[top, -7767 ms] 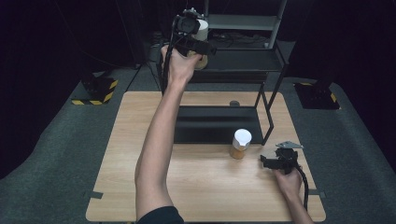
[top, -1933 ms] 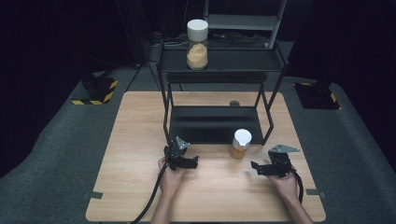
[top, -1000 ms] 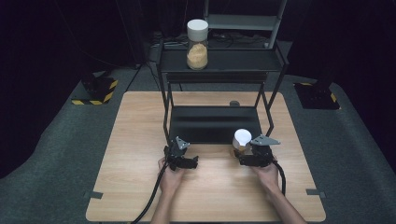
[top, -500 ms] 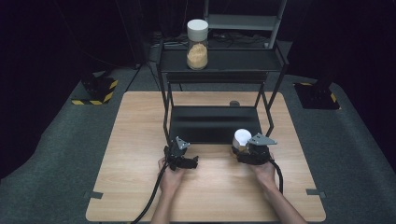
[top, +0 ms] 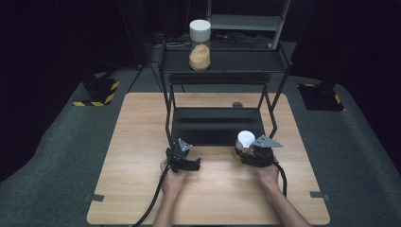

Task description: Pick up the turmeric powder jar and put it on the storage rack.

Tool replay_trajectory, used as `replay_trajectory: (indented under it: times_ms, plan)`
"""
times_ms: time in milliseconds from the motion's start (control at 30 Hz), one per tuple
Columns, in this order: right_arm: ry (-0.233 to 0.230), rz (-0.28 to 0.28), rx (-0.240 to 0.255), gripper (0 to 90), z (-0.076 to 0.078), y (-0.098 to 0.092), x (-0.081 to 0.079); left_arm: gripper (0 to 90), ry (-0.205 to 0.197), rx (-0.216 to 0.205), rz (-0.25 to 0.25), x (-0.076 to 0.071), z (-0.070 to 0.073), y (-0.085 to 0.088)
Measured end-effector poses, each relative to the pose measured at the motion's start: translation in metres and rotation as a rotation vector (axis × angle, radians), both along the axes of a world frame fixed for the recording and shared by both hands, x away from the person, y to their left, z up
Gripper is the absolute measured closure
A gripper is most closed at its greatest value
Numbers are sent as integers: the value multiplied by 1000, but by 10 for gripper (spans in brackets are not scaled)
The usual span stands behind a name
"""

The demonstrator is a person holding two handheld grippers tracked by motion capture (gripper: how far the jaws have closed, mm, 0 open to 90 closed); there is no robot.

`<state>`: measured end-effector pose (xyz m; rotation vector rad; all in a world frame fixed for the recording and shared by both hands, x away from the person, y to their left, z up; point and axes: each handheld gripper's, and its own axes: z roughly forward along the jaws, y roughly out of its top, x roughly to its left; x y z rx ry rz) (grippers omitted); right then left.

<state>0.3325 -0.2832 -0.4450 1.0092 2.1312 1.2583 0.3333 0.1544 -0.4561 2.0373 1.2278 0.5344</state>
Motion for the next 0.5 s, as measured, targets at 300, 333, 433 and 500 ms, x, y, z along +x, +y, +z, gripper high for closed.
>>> replay_trajectory:
  times_ms: [300,333,433,500]
  plan:
    - [-10,6,6,307,4,-5,-3,63,0,-1,0,0,0,0]
    - [-10,8,5,307,5,-6,-2,63,0,0,0,0,0,0]
    - [-12,17,-6,307,12,-8,-3,63,0,0,0,0,0,0]
    - [-17,23,-9,307,15,-10,-2,63,1,0,-1,0,0,0]
